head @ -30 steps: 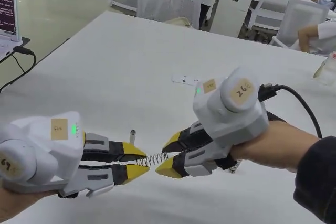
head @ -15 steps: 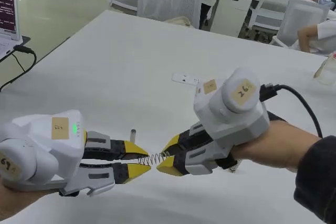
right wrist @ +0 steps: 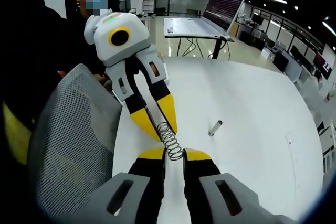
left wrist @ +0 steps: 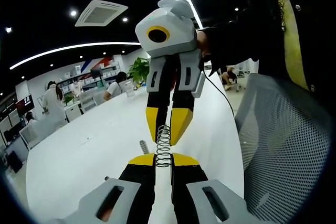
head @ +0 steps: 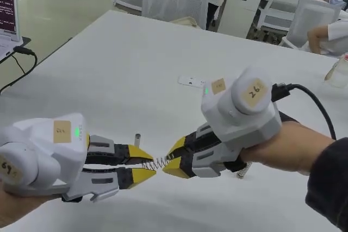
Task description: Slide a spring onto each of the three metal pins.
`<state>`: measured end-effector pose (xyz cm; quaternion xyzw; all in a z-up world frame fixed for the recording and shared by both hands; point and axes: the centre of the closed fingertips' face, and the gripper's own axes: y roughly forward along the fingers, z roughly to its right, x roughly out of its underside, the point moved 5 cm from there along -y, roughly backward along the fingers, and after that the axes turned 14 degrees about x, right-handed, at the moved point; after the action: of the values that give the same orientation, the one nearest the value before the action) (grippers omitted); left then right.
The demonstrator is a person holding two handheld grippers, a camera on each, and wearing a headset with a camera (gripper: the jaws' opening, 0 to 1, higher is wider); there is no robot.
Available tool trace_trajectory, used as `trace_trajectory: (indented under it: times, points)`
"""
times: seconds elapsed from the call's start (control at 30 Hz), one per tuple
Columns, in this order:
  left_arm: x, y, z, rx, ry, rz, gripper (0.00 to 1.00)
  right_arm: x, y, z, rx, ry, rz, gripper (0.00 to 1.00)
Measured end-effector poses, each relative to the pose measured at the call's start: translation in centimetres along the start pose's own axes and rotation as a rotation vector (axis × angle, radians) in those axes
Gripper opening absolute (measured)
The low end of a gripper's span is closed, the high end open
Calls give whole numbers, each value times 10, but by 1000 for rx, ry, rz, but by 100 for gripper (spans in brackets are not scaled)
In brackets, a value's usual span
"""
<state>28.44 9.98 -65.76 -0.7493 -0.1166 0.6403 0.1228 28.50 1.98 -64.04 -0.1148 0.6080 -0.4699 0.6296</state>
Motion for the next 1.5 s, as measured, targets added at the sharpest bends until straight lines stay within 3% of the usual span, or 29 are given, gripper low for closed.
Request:
trace_trajectory:
  times: [0.33, 0.47, 1.0, 1.5]
  points:
    - [1, 0, -1, -5, -9, 3, 3, -9, -4, -3, 0, -28, 8, 9]
    - [3, 1, -1, -6, -9, -8, 3, -20, -8, -8, -27, -15, 43, 8]
    - [2, 3, 1, -6, -18, 4, 3, -31, -8, -12, -16, -76, 40, 8]
    - [1, 7, 2, 3, -31, 9, 3, -33, -7, -13, -25, -79, 34, 8]
